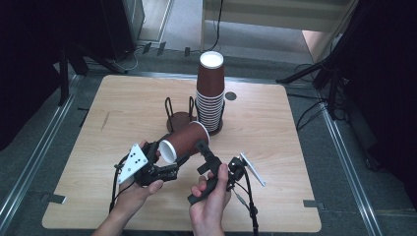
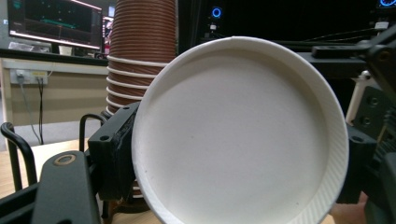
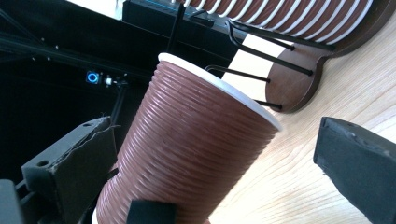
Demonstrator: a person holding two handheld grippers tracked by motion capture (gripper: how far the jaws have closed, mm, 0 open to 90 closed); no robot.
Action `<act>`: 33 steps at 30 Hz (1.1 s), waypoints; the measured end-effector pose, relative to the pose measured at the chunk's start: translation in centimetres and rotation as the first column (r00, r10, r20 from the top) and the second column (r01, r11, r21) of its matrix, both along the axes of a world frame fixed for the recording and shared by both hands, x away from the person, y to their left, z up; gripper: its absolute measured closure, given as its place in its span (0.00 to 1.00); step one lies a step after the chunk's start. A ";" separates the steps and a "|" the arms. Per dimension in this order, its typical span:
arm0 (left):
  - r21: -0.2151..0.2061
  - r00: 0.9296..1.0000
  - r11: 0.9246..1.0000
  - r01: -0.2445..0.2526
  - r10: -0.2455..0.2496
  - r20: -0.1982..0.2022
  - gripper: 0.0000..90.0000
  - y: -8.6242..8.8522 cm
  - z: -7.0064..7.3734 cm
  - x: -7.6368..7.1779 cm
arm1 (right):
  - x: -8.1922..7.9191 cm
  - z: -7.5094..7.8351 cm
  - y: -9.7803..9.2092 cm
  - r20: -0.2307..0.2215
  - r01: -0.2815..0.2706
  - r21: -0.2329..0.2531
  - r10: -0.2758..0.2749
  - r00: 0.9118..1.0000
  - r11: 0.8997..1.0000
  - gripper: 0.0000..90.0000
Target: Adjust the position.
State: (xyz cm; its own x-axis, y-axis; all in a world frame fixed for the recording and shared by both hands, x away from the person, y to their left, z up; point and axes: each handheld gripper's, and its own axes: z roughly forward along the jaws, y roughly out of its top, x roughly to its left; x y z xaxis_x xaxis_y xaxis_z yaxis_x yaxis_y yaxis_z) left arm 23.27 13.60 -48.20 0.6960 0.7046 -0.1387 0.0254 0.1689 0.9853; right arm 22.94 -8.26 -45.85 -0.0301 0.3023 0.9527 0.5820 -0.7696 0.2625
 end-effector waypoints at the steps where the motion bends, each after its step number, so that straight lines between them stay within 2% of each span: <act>1: 0.001 1.000 1.000 0.002 -0.002 0.001 0.24 0.0 0.0 0.0 | 0.1 0.0 0.0 -0.005 -0.002 0.016 0.002 1.000 1.000 0.00; 7: 0.002 1.000 1.000 0.017 -0.018 0.008 0.24 -0.4 -0.1 -0.2 | 0.6 -0.1 -0.1 -0.048 0.001 0.083 0.003 0.999 0.997 0.00; 12: 0.010 0.999 1.000 0.029 -0.030 0.020 0.24 -0.7 -0.2 -0.3 | 0.9 -0.3 0.1 -0.084 -0.018 0.150 0.031 0.996 0.988 0.00; 19: 0.006 0.999 0.999 0.041 -0.042 0.034 0.24 -0.7 -0.1 -0.5 | 1.4 -0.5 0.3 -0.093 -0.041 0.223 0.063 0.994 0.974 0.00; 23: 0.011 0.998 0.999 0.046 -0.047 0.043 0.24 -0.9 -0.1 -0.6 | 1.5 -0.6 0.5 -0.103 -0.042 0.242 0.069 0.992 0.969 0.00; 30: 0.046 0.996 0.997 0.067 -0.070 0.056 0.24 -1.3 -0.2 -0.9 | 1.9 -1.0 0.7 -0.117 -0.049 0.260 0.082 0.990 0.964 0.00; 33: 0.055 0.995 0.996 0.068 -0.071 0.067 0.24 -1.4 -0.2 -1.0 | 2.1 -1.3 0.8 -0.109 -0.064 0.288 0.099 0.989 0.956 0.00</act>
